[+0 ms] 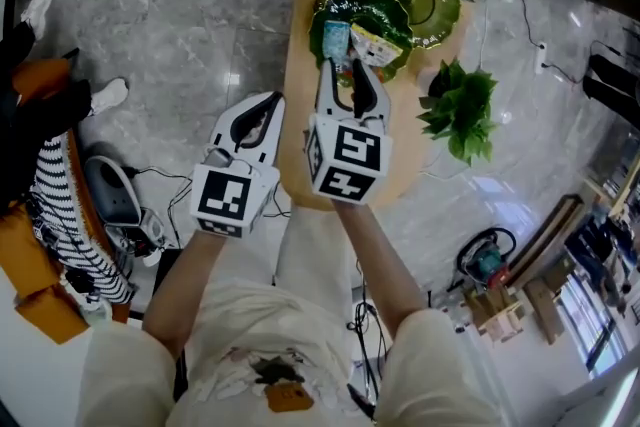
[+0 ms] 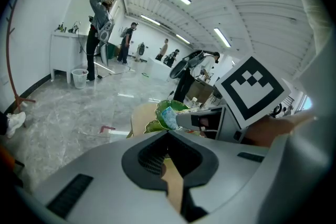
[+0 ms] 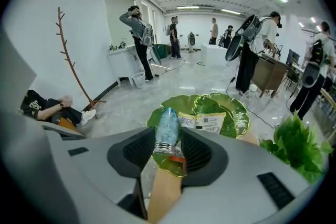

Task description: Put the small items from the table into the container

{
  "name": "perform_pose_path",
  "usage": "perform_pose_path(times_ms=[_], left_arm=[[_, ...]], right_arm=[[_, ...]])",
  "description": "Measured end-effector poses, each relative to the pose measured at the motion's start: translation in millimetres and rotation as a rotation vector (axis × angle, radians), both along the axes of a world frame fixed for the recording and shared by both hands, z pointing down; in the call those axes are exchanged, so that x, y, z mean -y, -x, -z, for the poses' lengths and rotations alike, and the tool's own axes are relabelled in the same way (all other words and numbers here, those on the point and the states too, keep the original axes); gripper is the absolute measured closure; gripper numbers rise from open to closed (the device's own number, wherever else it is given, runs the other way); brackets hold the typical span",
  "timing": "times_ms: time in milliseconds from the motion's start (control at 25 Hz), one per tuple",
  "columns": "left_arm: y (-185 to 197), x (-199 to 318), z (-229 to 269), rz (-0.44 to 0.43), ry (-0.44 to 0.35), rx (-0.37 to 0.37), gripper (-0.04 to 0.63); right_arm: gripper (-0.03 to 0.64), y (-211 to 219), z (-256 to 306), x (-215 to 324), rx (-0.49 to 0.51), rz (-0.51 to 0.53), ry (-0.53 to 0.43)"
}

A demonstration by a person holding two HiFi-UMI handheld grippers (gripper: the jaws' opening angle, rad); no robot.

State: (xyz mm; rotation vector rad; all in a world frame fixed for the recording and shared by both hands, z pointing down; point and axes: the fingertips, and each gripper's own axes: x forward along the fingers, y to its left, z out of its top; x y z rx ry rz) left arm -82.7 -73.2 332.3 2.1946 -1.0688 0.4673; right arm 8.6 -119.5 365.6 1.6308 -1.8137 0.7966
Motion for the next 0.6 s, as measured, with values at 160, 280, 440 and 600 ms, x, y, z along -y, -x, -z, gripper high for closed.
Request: perform_pose_path(times_ms=[160,280,440,600], left_arm=[[-0.1,-1.7,1.5,0.004,-0.004,0.000,0.586],[-1.1,-4.3,4.6,0.004,-0.010,0.001,0.586],[-4.8,-10.7,11.4,0.007,-0.020,0.002,0.586],[-7.6,-16.1,19.9,0.015,-0.034,0.004,0.586]], right_arm=[[0.477,0.7,8.9,0.3,-0.004,0.010,-0.030],[0.477,0.3,14.3,-2.1,0.006,0.012,-0.044],[0.477,-2.5,23.5,-10.9,0.035,0.008,-0.069],[0.477,-4.1,34.1,-22.1,0.048,0.019,-0.094]])
